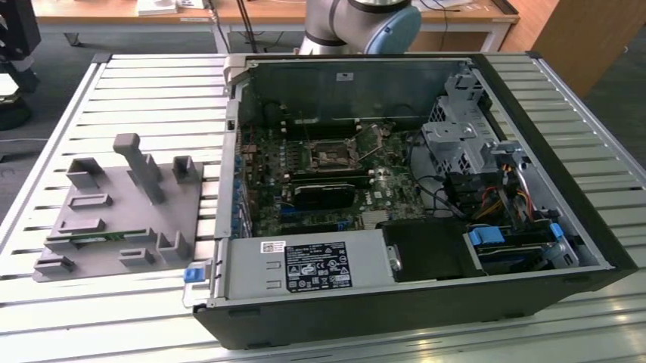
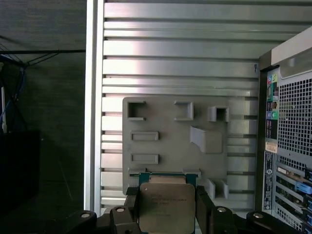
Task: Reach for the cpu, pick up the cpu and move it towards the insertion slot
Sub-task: 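Pick up the cpu and move it towards the insertion slot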
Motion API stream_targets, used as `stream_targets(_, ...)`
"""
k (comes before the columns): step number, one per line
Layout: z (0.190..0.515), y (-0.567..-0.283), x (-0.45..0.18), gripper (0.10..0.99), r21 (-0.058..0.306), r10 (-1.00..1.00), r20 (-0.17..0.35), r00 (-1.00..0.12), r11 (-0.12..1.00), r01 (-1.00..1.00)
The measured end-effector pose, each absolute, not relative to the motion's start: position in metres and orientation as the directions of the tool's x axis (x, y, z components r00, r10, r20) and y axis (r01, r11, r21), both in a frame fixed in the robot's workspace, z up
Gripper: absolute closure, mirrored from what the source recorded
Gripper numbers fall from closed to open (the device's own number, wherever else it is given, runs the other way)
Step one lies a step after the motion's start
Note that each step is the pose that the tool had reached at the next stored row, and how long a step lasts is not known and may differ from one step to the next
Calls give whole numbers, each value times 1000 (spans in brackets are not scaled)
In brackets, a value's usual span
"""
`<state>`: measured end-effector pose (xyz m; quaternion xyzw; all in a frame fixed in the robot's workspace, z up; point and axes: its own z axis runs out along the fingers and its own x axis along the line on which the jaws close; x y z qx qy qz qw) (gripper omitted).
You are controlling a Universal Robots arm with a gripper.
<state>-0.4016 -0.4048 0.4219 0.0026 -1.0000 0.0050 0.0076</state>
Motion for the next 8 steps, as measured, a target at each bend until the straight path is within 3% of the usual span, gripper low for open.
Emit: stream_targets(8, 422, -405, -390, 541, -10, -5, 15, -1000, 1000, -5)
